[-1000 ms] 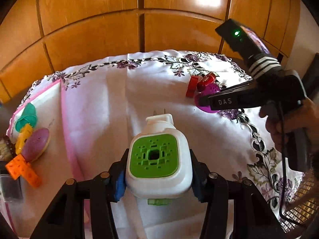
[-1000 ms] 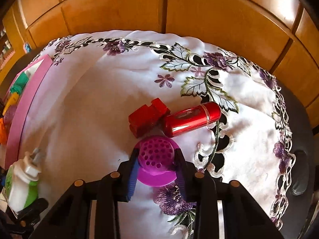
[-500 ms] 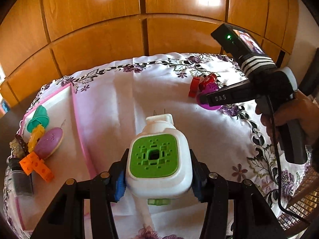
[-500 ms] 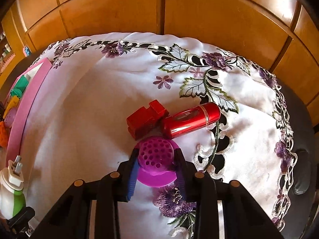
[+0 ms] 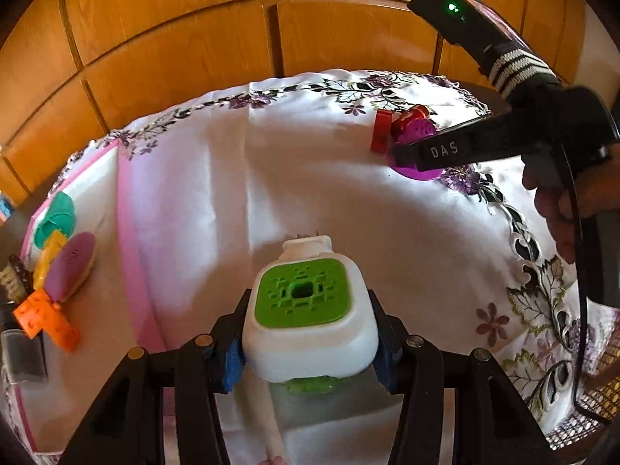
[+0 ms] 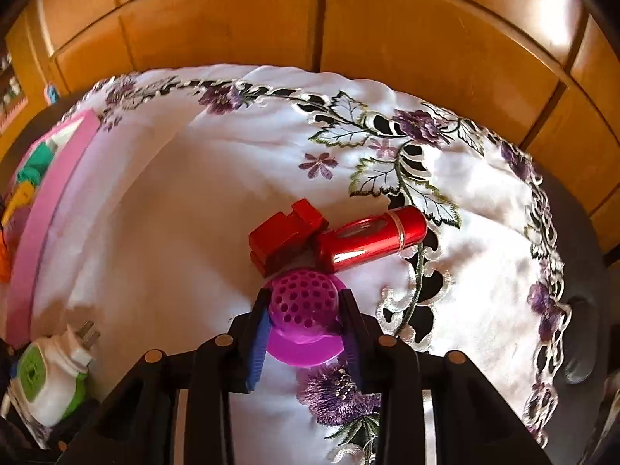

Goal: Organize rigid objects
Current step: 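Carry the white-green plug over the tray with the left gripper while the right gripper holds the cup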

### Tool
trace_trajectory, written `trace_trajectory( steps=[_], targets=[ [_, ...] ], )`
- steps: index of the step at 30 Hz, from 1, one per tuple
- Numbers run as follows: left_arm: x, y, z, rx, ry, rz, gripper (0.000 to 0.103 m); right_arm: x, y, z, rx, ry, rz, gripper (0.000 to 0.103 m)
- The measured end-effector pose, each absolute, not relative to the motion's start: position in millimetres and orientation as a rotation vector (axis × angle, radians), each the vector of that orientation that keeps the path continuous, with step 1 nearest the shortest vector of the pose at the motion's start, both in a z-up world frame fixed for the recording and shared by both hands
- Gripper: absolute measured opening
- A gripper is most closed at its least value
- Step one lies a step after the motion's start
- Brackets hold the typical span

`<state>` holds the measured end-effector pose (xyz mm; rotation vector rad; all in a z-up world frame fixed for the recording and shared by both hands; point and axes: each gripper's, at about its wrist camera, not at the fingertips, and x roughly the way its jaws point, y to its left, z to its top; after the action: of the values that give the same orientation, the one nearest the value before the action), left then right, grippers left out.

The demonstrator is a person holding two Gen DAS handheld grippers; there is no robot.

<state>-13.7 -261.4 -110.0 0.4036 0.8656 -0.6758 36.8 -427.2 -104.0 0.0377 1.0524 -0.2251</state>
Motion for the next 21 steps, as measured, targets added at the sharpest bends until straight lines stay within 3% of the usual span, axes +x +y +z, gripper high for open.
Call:
trace_trajectory(
  steps=[4, 8, 21],
  targets=[
    [-11, -263, -111, 0.380, 0.863, -0.696, 0.058, 37, -433, -105, 0.084, 1.063, -0.217, 0.033],
    [-11, -260, -108, 0.305, 0.868, -0.770, 0.070, 37, -439, -104, 0.143, 1.069, -0.208, 0.034],
    [-11, -261, -103, 0.281, 0.893, -0.787, 0.075, 38, -438, -105, 0.153, 1.077, -0.207, 0.035]
  ],
)
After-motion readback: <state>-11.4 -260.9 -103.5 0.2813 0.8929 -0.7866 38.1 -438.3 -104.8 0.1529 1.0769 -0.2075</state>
